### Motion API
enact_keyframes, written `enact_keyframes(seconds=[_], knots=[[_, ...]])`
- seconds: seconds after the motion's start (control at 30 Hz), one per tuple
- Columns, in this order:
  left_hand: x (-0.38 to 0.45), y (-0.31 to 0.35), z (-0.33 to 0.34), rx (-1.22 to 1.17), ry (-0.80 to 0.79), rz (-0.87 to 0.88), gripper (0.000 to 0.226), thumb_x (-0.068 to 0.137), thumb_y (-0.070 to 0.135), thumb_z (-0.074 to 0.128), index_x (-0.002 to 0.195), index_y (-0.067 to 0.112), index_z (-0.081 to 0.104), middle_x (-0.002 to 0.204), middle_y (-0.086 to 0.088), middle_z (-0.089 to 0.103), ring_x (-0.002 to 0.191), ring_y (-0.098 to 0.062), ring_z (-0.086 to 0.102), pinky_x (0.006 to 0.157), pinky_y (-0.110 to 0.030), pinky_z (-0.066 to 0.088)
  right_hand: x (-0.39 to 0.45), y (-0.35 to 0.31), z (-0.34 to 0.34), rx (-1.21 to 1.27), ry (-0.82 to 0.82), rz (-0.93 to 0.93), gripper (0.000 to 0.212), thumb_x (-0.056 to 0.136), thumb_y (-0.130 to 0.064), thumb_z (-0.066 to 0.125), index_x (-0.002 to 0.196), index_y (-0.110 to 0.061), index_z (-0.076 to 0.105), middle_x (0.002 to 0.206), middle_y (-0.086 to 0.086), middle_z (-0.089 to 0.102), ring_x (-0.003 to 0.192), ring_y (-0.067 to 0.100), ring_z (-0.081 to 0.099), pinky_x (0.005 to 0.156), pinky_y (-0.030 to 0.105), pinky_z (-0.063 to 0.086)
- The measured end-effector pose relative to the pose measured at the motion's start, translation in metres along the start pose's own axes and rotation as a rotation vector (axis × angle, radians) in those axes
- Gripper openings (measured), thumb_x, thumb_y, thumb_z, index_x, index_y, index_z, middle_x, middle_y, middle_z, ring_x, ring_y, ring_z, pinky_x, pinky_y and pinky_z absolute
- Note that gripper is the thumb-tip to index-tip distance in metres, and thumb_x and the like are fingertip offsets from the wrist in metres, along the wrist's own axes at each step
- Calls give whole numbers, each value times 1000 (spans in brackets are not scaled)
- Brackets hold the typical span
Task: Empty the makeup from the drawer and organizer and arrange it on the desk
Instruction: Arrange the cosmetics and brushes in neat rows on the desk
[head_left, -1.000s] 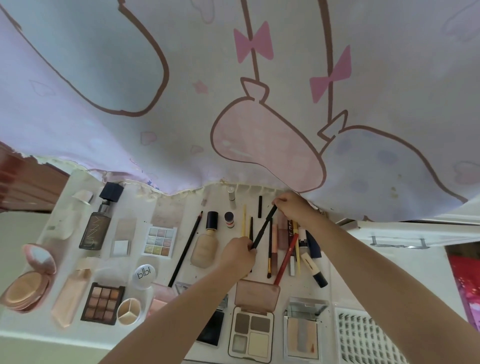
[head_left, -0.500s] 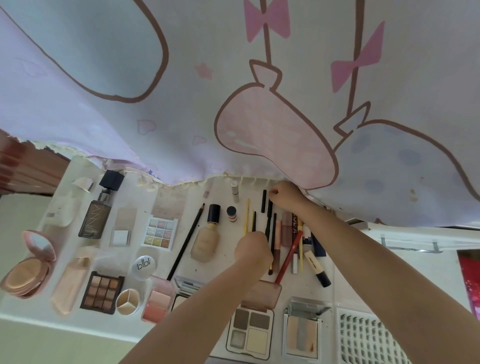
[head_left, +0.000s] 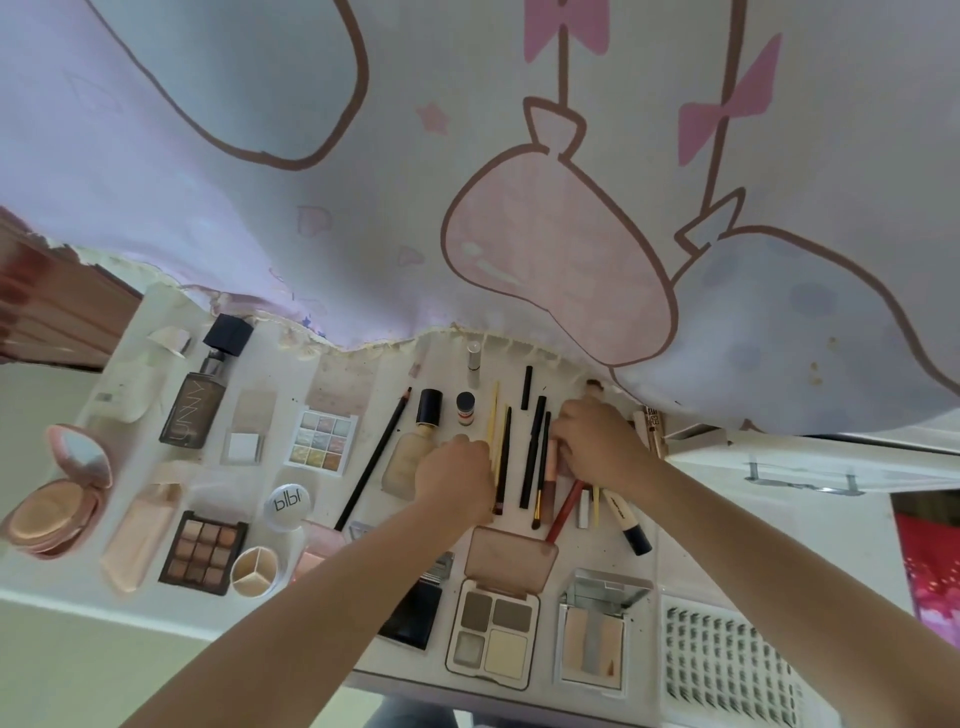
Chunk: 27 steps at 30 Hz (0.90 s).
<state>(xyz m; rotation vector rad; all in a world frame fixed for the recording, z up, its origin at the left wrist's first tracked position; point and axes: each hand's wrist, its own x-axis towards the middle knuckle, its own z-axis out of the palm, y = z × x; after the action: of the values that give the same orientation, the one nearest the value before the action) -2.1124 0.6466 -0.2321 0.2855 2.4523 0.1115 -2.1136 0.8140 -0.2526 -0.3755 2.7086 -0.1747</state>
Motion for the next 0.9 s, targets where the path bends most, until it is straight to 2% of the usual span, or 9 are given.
enact_keyframes(seconds=[0.1,0.2,0.33,0.47,0.53,0.63,0.73,0.87,0.9], knots=[[-2,-8,-1,-15,23,9,30,92,28,46,119,16,49,118,-3,51,101,-20,56,77,-31,47,-4,-3,5,-133,94,-121,24,73,-11,66,97,-13,69,97,6,59,98,26,51,81,35,38],[-10,-15,-1,-19,78,33,32,97,28,35,123,15,48,120,-3,51,104,-20,55,80,-29,47,-8,-9,2,-151,-38,-93,29,86,-9,48,110,-11,63,115,6,51,115,21,38,92,32,27],[-19,-21,-1,-43,112,61,33,97,29,34,121,13,50,118,-4,53,102,-19,56,84,-29,48,-9,-13,-3,-216,-79,-46,29,85,-5,44,108,-8,61,114,7,50,114,21,37,94,33,26],[-24,-26,2,-83,112,63,33,97,29,34,119,12,52,117,-5,54,100,-19,57,87,-29,48,-10,-27,-11,-333,43,-134,13,75,-7,64,87,-5,66,94,10,58,97,26,50,84,40,38],[-27,-30,4,-89,121,64,33,97,30,34,118,12,52,117,-5,53,100,-18,56,88,-29,48,-12,-36,-9,-422,-62,-207,15,78,-7,61,92,-6,67,95,10,57,98,26,49,87,40,38],[-31,-35,6,-128,134,64,31,97,29,35,118,13,52,117,-4,53,101,-17,55,88,-26,46,-17,-37,-12,-535,-64,-227,13,55,-15,81,61,-14,69,69,3,60,73,20,56,74,37,48],[-38,-39,4,-156,143,68,29,97,27,36,117,13,52,116,-4,53,101,-16,55,87,-25,44,-21,-28,-5,-586,-32,-291,23,41,-21,87,49,-20,66,59,-3,56,62,15,55,68,31,50],[-43,-40,2,-176,129,81,29,97,27,36,116,13,52,115,-4,55,101,-17,56,89,-26,45,-27,-23,-12,-584,-20,-326,23,52,-19,85,71,-22,72,77,-2,62,82,18,60,78,33,49],[-43,-40,3,-178,126,89,29,97,27,37,116,13,53,115,-5,56,102,-17,56,90,-26,45,-29,-20,-12,-541,10,-308,29,45,-20,87,70,-23,72,76,-3,64,81,17,62,75,31,50]])
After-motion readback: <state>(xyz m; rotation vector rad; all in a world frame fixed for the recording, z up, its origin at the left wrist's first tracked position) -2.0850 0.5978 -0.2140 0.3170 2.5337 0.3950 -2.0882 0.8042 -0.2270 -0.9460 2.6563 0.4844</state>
